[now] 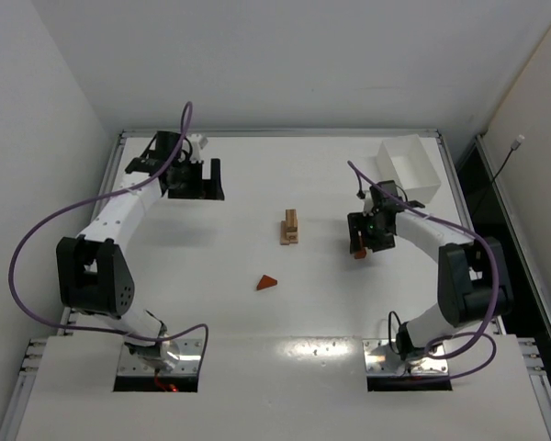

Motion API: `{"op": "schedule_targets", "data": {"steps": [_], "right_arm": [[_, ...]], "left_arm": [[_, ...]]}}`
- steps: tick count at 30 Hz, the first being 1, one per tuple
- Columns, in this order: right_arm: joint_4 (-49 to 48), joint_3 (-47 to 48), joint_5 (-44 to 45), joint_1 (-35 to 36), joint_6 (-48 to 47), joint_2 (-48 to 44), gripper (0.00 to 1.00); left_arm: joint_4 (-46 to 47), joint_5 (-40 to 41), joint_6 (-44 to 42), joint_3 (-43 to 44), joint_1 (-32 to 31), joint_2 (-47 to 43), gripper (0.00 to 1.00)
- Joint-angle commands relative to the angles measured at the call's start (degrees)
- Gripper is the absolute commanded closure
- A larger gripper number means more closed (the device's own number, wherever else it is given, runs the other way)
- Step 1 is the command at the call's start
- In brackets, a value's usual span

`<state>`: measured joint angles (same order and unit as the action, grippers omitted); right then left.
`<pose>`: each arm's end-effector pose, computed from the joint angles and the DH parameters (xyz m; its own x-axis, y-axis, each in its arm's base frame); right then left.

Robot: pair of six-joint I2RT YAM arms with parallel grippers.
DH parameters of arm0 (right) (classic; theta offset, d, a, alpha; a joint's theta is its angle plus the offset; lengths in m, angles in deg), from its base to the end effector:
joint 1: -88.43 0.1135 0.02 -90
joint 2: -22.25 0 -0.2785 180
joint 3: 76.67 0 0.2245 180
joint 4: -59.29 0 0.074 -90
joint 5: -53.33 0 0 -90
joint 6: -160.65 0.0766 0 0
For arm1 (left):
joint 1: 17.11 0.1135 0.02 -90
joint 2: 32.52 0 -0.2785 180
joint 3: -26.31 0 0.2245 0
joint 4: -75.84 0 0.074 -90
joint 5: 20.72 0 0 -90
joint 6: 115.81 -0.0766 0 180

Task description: Build the wood block tower

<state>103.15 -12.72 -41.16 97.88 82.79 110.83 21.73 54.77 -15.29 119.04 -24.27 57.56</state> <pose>0.2676 0.0506 0.1585 -0.9376 0.0565 -0.3431 0.0053 0.9889 0.1483 0.3319 -0.0610 0.2865 -0.8133 -0.0760 -0.5768 0.1292 0.9431 -0.3064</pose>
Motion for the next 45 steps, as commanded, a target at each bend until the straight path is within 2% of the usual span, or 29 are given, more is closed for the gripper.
{"op": "schedule_targets", "data": {"steps": [1,13,17,18,22,29,34,37,40,45], "right_arm": [[-1.29,1.57,1.15,0.39,-0.63,0.63,0.38],[-1.29,3.23,1.15,0.39,-0.63,4.32,0.47],[-1.29,4.28,1.68,0.39,-0.63,5.46,0.7],[-1.29,4.29,1.68,0.39,-0.63,5.47,0.8],[-1.29,4.29,2.82,0.39,-0.63,4.68,0.99],[1.08,3.67,1.6,2.05,-0.63,-3.57,1.0],[4.41,9.81,-0.95,4.26,4.01,-7.8,1.0],[9.15,12.98,0.18,4.87,14.38,-6.05,1.0],[13.38,15.35,-0.87,5.83,18.08,-3.59,1.0],[14.53,25.36,0.18,9.87,21.86,1.85,1.0]], "left_arm": [[-0.59,0.35,-0.5,2.13,-0.14,0.09,0.0],[-0.59,0.35,-0.5,3.8,-0.14,2.29,0.0],[-0.59,0.35,-0.5,3.8,-0.14,2.29,0.0],[-0.59,0.35,-0.5,3.8,-0.14,2.29,0.0],[-0.59,0.35,-0.5,2.75,-0.14,2.29,0.0],[0.46,0.88,0.81,0.03,-0.14,-0.43,0.0],[0.99,3.33,1.87,-3.13,-0.14,-2.8,0.0],[1.52,4.66,3.27,-3.14,-0.14,-4.12,0.0],[1.52,4.66,3.27,-3.14,-0.14,-4.65,0.0],[1.52,5.71,3.27,-3.84,-0.14,-5.97,0.0]]}}
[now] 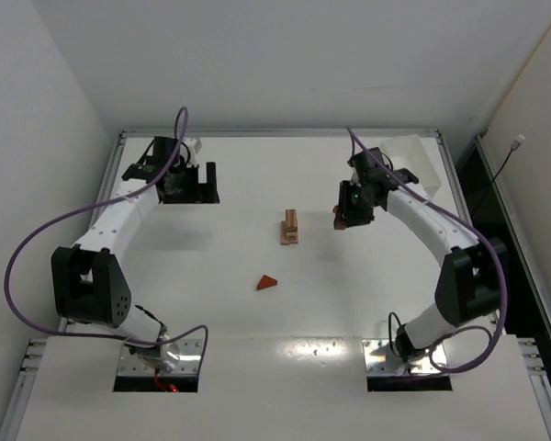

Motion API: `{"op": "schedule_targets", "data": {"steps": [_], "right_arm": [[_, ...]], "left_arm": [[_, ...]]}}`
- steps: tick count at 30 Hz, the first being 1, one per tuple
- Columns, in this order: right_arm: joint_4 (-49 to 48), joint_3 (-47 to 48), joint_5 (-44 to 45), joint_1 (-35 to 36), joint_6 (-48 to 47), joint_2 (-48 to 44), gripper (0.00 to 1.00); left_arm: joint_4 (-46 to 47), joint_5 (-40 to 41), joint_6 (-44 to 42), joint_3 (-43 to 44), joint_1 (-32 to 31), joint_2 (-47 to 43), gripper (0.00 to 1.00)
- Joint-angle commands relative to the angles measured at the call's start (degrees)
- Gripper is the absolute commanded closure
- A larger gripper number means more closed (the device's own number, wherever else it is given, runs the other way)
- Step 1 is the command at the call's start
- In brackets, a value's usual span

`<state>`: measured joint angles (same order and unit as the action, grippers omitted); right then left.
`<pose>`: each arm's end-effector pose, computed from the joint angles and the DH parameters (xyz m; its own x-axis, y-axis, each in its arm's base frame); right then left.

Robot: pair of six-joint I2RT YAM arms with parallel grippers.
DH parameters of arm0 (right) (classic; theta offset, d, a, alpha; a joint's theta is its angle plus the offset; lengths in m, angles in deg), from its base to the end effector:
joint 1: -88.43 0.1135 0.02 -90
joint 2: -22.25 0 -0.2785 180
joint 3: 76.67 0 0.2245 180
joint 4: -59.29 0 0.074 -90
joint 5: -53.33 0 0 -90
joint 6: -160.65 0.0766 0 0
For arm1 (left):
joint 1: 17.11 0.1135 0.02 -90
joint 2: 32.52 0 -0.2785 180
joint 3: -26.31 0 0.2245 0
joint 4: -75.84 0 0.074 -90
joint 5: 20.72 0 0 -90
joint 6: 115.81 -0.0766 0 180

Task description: Build the wood block tower

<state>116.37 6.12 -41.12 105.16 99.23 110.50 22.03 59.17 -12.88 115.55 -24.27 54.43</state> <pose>0.2897 0.0933 0.2371 -0.8999 0.2275 -0.3720 0.1244 0.9516 0.2811 0.3183 -0.0535 0.2836 -0.8087 -0.1204 -0.5757 0.0514 0.9606 -0.2732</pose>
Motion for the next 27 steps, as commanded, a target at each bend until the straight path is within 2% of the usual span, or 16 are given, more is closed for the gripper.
{"op": "schedule_targets", "data": {"steps": [1,5,9,16,27], "right_arm": [[1.31,10.63,0.14,3.3,5.96,4.72,1.0],[2.97,20.85,0.67,7.25,7.01,9.83,1.0],[7.72,27.27,5.49,12.08,7.55,14.75,1.0],[7.99,26.58,10.78,17.28,8.6,16.6,1.0],[6.23,26.67,14.29,19.04,8.86,20.3,1.0]], "left_arm": [[1.21,1.32,0.87,-0.35,-0.14,-3.37,0.0],[1.21,1.93,0.87,-1.05,-0.14,-3.9,0.0],[1.21,2.46,0.87,-1.05,-0.14,-3.9,0.0],[1.83,2.99,0.87,-2.71,-0.14,-4.43,0.0],[2.36,1.94,0.87,-2.72,-0.14,-4.43,0.0]]}}
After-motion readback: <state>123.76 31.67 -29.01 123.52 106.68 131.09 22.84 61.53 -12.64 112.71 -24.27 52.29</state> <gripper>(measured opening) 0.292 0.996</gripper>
